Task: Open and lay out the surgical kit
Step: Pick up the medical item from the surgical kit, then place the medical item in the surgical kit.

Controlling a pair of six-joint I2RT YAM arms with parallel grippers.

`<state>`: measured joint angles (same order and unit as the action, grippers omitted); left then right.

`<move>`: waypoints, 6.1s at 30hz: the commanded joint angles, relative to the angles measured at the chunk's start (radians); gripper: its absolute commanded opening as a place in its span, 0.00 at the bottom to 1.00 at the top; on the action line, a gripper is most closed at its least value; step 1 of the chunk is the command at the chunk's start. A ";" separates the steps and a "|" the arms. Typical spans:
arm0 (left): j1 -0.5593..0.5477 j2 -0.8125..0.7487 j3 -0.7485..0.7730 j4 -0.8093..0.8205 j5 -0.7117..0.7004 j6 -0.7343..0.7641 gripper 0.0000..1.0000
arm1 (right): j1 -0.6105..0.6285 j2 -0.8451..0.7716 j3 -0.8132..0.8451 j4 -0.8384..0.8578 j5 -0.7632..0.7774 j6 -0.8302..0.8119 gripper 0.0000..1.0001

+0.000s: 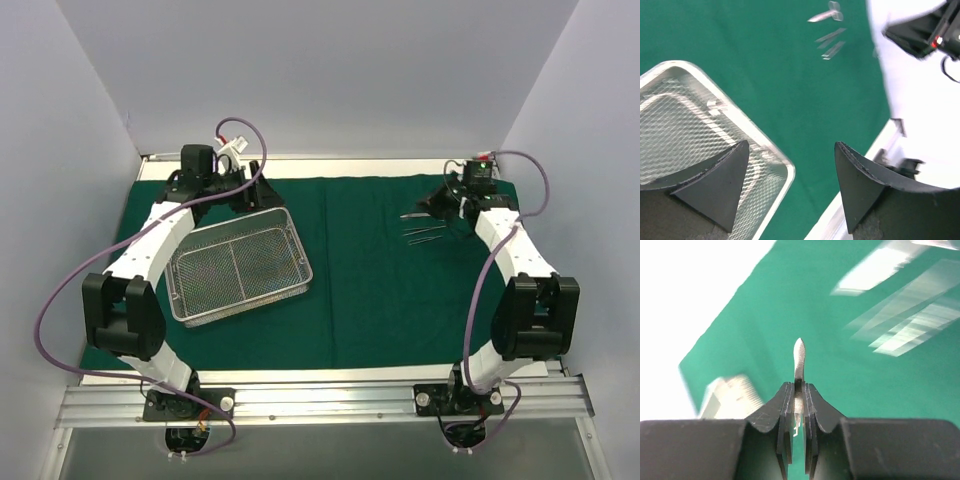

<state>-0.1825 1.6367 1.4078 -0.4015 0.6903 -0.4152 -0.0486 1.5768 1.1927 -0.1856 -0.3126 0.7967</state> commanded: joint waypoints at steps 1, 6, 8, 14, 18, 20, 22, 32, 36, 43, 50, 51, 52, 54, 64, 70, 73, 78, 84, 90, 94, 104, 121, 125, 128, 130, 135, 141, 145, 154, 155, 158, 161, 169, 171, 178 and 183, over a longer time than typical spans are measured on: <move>-0.037 -0.026 -0.017 0.173 0.120 -0.111 0.78 | 0.120 0.003 0.059 0.242 -0.232 -0.073 0.00; -0.101 -0.047 0.020 0.136 0.013 -0.088 0.78 | 0.318 0.061 0.231 0.297 -0.278 -0.102 0.00; -0.113 -0.057 0.042 0.128 -0.029 -0.091 0.78 | 0.358 0.072 0.281 0.331 -0.284 -0.099 0.00; -0.150 -0.078 0.054 0.116 -0.104 -0.091 0.78 | 0.466 0.106 0.379 0.335 -0.287 -0.088 0.00; -0.161 -0.092 0.046 0.121 -0.124 -0.094 0.78 | 0.500 0.114 0.393 0.334 -0.286 -0.083 0.00; -0.161 -0.098 0.036 0.154 -0.106 -0.109 0.78 | 0.513 0.118 0.390 0.331 -0.284 -0.085 0.00; -0.161 -0.097 0.026 0.185 -0.078 -0.137 0.78 | 0.524 0.123 0.387 0.331 -0.287 -0.085 0.00; -0.152 -0.107 -0.013 0.267 0.018 -0.174 0.78 | 0.532 0.121 0.363 0.318 -0.289 -0.088 0.00; -0.156 -0.092 -0.009 0.277 0.035 -0.175 0.77 | 0.533 0.130 0.369 0.324 -0.289 -0.079 0.00; -0.166 -0.054 0.005 0.242 0.041 -0.155 0.53 | 0.536 0.157 0.392 0.364 -0.316 -0.033 0.00; -0.167 -0.025 0.020 0.219 0.048 -0.134 0.30 | 0.540 0.158 0.401 0.367 -0.322 -0.024 0.00; -0.167 -0.009 0.031 0.217 0.060 -0.134 0.29 | 0.540 0.160 0.407 0.367 -0.324 -0.022 0.00; -0.167 -0.003 0.034 0.207 0.063 -0.132 0.27 | 0.540 0.160 0.412 0.365 -0.322 -0.021 0.00; -0.167 0.005 0.037 0.213 0.070 -0.135 0.23 | 0.540 0.160 0.419 0.365 -0.322 -0.017 0.00; -0.210 0.015 0.187 -0.124 -0.309 0.122 0.02 | 0.538 0.278 0.689 -0.160 -0.136 -0.057 0.44; -0.278 0.014 0.211 -0.198 -0.555 0.237 0.02 | 0.550 0.368 0.904 -0.351 -0.051 -0.004 0.44; -0.322 -0.001 0.197 -0.192 -0.659 0.274 0.02 | 0.549 0.403 0.978 -0.425 -0.022 0.038 0.41; -0.383 0.000 0.203 -0.207 -0.803 0.334 0.02 | 0.550 0.454 1.082 -0.521 -0.010 0.087 0.38; -0.414 -0.017 0.183 -0.183 -0.851 0.374 0.02 | 0.550 0.474 1.085 -0.554 -0.039 0.141 0.35; -0.425 -0.035 0.158 -0.148 -0.827 0.389 0.02 | 0.550 0.488 1.081 -0.555 -0.063 0.185 0.34; -0.428 -0.035 0.157 -0.143 -0.801 0.395 0.02 | 0.553 0.494 1.078 -0.540 -0.065 0.197 0.34; -0.436 -0.038 0.152 -0.123 -0.726 0.394 0.02 | 0.559 0.508 1.061 -0.500 -0.074 0.214 0.33; -0.456 -0.009 0.192 -0.138 -0.744 0.414 0.02 | 0.570 0.562 1.101 -0.583 -0.069 0.213 0.19; -0.459 -0.006 0.195 -0.142 -0.752 0.414 0.02 | 0.572 0.571 1.110 -0.592 -0.071 0.214 0.07; -0.462 0.000 0.203 -0.149 -0.753 0.414 0.02 | 0.578 0.577 1.111 -0.591 -0.079 0.217 0.00; -0.462 0.003 0.207 -0.158 -0.756 0.414 0.02 | 0.576 0.577 1.111 -0.591 -0.080 0.222 0.00; -0.462 0.012 0.218 -0.168 -0.764 0.414 0.02 | 0.576 0.578 1.114 -0.583 -0.072 0.225 0.00; -0.457 0.003 0.218 -0.174 -0.756 0.398 0.41 | 0.572 0.568 1.088 -0.566 -0.072 0.225 0.00; -0.430 -0.032 0.194 -0.162 -0.732 0.365 0.70 | 0.549 0.513 0.983 -0.528 -0.077 0.239 0.00; -0.177 -0.169 0.094 -0.189 -0.707 0.191 0.77 | 0.310 0.252 0.405 -0.373 -0.060 0.383 0.00; -0.161 -0.181 0.070 -0.189 -0.698 0.187 0.77 | 0.274 0.232 0.356 -0.368 -0.056 0.395 0.00; -0.117 -0.195 0.033 -0.184 -0.690 0.179 0.77 | 0.139 0.192 0.237 -0.415 -0.054 0.385 0.00; -0.098 -0.198 0.020 -0.186 -0.652 0.177 0.77 | 0.040 0.193 0.197 -0.457 -0.054 0.348 0.00; -0.052 -0.157 0.028 -0.184 -0.604 0.177 0.77 | -0.099 0.265 0.206 -0.515 -0.037 0.297 0.00; -0.046 -0.143 0.045 -0.188 -0.597 0.179 0.77 | -0.125 0.281 0.194 -0.512 -0.025 0.280 0.00; -0.044 -0.068 0.100 -0.201 -0.584 0.193 0.77 | -0.171 0.357 0.209 -0.520 -0.013 0.239 0.00; -0.040 -0.029 0.129 -0.211 -0.577 0.194 0.77 | -0.181 0.417 0.243 -0.517 -0.011 0.236 0.01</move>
<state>-0.2298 1.5982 1.4712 -0.6109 0.0917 -0.2256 -0.2272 1.9701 1.3945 -0.6502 -0.3450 1.0454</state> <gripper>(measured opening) 0.771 0.046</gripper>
